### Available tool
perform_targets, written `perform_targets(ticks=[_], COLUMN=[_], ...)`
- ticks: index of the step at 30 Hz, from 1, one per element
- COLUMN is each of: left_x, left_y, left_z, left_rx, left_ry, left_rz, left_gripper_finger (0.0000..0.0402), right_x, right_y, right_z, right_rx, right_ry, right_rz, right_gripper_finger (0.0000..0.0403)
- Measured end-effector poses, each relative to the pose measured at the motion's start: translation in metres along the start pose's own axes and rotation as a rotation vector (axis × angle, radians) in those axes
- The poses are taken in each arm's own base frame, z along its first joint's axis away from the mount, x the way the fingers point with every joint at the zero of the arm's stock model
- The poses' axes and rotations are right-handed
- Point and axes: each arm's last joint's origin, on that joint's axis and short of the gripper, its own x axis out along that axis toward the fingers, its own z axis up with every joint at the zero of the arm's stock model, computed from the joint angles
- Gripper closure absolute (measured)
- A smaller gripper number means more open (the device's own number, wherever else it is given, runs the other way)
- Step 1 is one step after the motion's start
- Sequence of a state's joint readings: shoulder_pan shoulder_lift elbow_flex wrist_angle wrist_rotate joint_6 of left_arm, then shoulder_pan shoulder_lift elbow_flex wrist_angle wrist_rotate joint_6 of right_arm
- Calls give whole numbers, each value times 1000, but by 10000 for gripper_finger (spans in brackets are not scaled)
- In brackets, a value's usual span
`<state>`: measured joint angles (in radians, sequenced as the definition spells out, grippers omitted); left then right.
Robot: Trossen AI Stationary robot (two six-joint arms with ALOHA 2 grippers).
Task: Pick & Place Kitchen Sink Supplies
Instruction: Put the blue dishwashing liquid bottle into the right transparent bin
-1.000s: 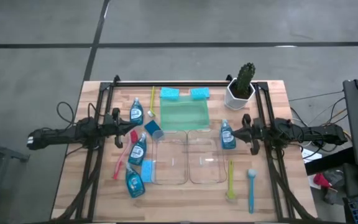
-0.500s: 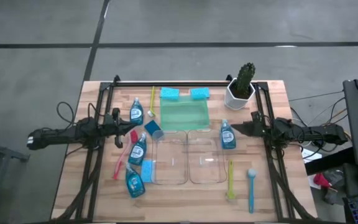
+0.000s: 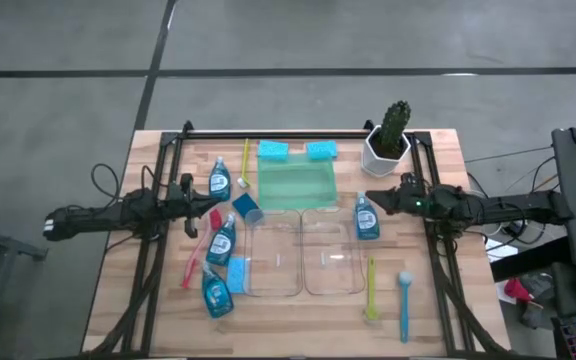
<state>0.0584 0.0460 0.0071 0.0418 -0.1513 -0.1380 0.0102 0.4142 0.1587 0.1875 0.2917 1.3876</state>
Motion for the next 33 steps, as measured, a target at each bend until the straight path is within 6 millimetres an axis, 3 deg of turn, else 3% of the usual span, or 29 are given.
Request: perform_targets(ticks=[9, 16, 21, 27, 33], left_x=[0, 0, 0, 0, 0], left_y=[0, 0, 0, 0, 0], left_z=[0, 0, 0, 0, 0], left_rx=[0, 0, 0, 0, 0], left_ry=[-1, -1, -1, -1, -1], left_rz=[0, 0, 0, 0, 0], left_gripper_finger=[401, 401, 401, 401, 401], right_x=[12, 14, 22, 33, 37], right_y=[-5, -3, 10, 32, 41], right_z=[-4, -4, -2, -2, -1], right_rx=[-30, -31, -19, -121, -57], right_ry=[15, -12, -52, 0, -32], right_rz=[-88, -89, -151, -475, -833], right_gripper_finger=[197, 188, 190, 190, 190])
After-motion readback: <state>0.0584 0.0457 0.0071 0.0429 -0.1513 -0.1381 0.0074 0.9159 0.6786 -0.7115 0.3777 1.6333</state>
